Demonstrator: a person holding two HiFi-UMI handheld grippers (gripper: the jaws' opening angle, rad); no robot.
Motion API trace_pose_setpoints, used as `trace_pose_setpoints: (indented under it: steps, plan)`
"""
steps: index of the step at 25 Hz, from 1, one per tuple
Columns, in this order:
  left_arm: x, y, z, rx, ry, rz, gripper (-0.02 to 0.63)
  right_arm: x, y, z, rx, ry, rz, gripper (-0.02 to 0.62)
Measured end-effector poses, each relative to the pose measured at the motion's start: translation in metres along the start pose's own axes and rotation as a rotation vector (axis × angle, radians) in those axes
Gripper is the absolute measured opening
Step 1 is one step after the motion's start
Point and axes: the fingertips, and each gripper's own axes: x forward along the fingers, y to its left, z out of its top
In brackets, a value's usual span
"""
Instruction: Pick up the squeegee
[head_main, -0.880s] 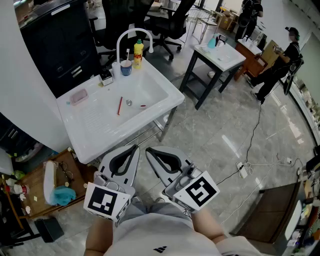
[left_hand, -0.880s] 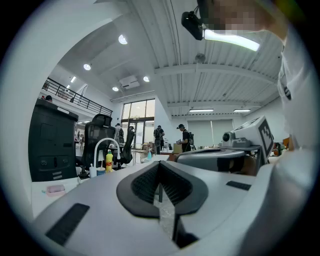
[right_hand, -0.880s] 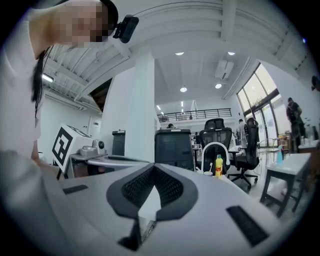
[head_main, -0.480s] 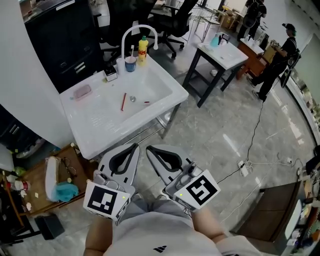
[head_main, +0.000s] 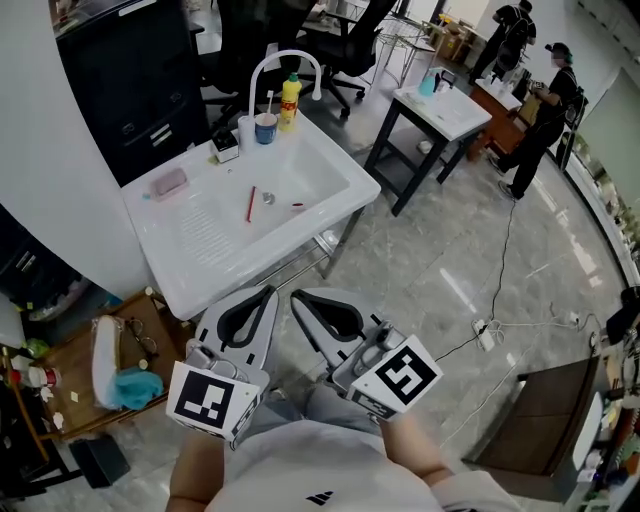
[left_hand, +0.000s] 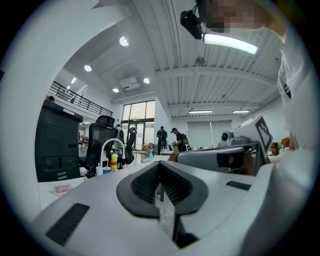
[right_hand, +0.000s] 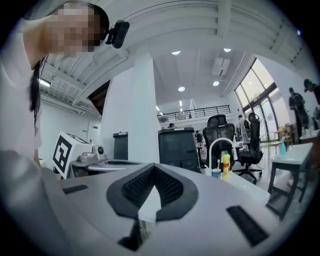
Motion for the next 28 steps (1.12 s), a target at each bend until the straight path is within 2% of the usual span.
trace_pose_setpoints:
  steps: [8,19,28]
  plan:
    - [0.019,0.017,-0.003,-0.001,0.000,0.006,0.012,0.011,-0.026,0.001,-0.004,0.000,-0.034,0.009]
    - [0.080,0.052,0.000,0.009,0.010,0.070,0.012,0.048,-0.086,0.004,-0.026,0.001,0.040,0.009]
    - [0.142,0.070,0.009,-0.002,0.020,0.120,0.012,0.069,-0.152,0.013,-0.019,0.012,0.106,0.009]
